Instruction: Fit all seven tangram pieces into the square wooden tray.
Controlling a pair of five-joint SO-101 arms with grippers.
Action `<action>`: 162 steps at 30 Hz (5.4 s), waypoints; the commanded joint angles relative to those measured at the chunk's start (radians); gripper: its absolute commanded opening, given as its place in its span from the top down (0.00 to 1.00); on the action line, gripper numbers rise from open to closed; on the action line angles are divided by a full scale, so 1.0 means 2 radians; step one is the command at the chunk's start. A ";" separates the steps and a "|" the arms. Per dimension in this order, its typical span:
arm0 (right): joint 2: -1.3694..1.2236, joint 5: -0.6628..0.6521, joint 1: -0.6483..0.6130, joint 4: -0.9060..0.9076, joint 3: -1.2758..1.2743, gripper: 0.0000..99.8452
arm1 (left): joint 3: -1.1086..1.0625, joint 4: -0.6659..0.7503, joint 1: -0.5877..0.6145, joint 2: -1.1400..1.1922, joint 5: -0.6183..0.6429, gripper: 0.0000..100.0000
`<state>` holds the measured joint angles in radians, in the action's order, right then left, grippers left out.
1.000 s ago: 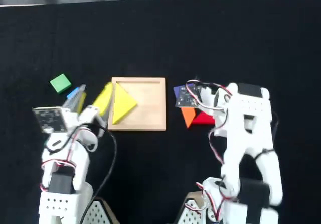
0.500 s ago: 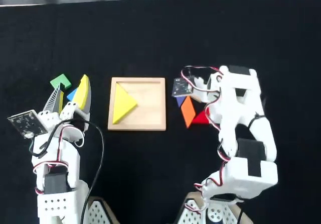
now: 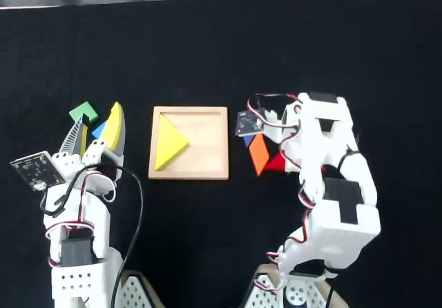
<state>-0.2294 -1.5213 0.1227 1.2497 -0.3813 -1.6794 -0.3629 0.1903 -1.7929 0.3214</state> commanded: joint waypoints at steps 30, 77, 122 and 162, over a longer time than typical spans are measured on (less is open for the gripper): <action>-0.038 -0.005 0.020 -0.039 0.030 0.69 | -0.010 0.010 -0.008 -0.004 -0.007 0.74; 0.159 0.235 -0.326 0.034 0.088 0.78 | -0.010 -0.015 -0.007 -0.003 -0.008 0.74; -0.099 0.312 -0.358 0.035 0.231 0.67 | -0.010 -0.014 -0.007 -0.003 -0.008 0.74; -0.142 0.434 -0.269 -0.053 0.288 0.99 | -0.011 -0.015 -0.008 -0.003 -0.008 0.74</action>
<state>-0.5301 -0.6621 -0.4051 1.1515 0.1910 -1.6794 -0.3905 0.1857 -1.7929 0.3092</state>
